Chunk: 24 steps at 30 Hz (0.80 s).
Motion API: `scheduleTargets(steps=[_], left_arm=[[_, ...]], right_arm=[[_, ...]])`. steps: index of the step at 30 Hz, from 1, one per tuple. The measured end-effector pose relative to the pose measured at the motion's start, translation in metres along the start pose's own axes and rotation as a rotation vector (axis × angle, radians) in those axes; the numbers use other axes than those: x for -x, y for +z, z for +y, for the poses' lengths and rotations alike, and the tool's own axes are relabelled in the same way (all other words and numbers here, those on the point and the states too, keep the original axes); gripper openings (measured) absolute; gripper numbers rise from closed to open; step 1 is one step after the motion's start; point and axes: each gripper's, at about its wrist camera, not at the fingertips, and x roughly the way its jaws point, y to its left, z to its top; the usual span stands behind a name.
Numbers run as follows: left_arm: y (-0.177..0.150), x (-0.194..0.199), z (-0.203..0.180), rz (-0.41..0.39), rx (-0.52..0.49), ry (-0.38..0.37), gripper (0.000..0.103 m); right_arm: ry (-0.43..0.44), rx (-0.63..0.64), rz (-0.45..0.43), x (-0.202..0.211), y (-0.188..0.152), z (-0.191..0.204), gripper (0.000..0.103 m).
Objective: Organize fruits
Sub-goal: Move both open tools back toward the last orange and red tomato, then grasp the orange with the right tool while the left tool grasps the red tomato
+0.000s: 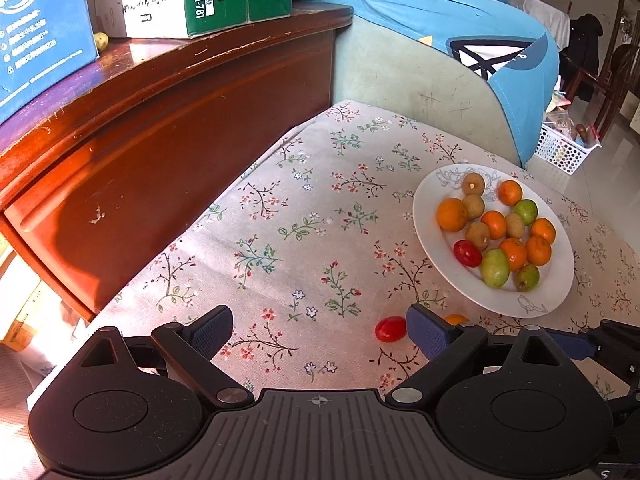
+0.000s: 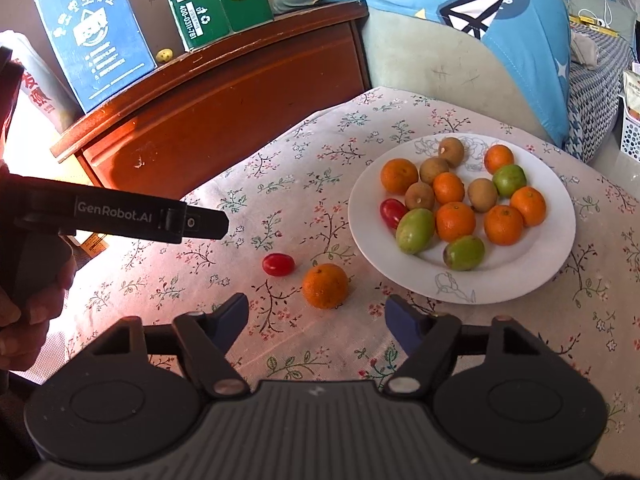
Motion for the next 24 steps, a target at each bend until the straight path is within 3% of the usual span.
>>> scheduleTargets(steps=[11, 16, 24], left_arm=[[0.000, -0.014, 0.004, 0.056, -0.030, 0.033, 0.095], [-0.001, -0.017, 0.003, 0.074, -0.027, 0.013, 0.095], [-0.008, -0.023, -0.011, 0.051, -0.081, -0.037, 0.094]], right_arm=[[-0.045, 0.062, 0.003, -0.032, 0.001, 0.010, 0.053], [-0.072, 0.063, 0.019, -0.045, 0.000, 0.009, 0.031], [-0.063, 0.034, 0.043, -0.028, -0.004, 0.000, 0.031]])
